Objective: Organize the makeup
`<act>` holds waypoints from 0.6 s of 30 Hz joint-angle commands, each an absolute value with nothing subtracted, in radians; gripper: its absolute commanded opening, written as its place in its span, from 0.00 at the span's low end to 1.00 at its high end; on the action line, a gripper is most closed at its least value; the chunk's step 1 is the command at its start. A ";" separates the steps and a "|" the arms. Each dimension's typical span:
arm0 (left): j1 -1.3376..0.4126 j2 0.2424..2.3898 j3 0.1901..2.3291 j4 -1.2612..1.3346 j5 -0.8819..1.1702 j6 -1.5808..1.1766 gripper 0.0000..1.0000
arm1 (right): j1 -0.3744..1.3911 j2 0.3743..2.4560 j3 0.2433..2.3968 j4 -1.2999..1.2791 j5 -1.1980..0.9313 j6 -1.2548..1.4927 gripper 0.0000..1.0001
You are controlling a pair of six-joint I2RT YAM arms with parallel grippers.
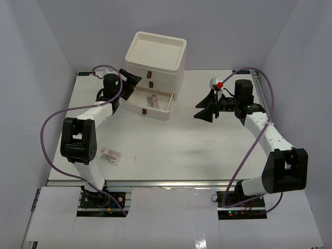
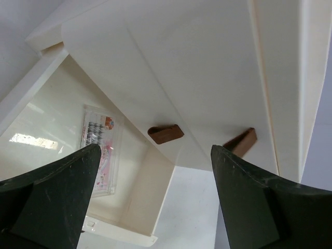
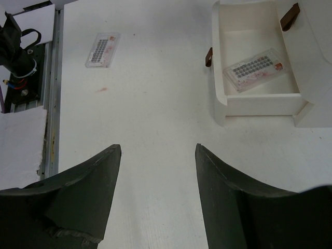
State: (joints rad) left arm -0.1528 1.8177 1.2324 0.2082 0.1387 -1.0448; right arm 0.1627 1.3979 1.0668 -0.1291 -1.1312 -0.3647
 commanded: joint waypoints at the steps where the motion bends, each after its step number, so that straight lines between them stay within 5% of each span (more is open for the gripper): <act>1: -0.149 1.632 1.200 0.240 0.178 -0.867 0.98 | 0.164 1.389 1.074 -0.171 -1.185 -0.431 0.66; 10: -0.128 1.097 0.854 0.187 0.511 -0.443 0.98 | 0.478 1.510 1.192 -0.320 -0.938 -0.555 0.67; 14: -0.126 0.706 0.734 0.069 0.389 -0.284 0.98 | 0.677 1.715 1.367 -0.390 -0.783 -0.535 0.68; 18: -0.130 0.544 0.767 -0.120 0.189 -0.212 0.98 | 0.857 1.923 1.591 -0.435 -0.605 -0.447 0.68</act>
State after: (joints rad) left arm -0.1326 0.6882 0.7470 0.0971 0.3667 -0.3782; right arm 0.7045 1.7427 1.3668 -0.3466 -0.8337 -0.5122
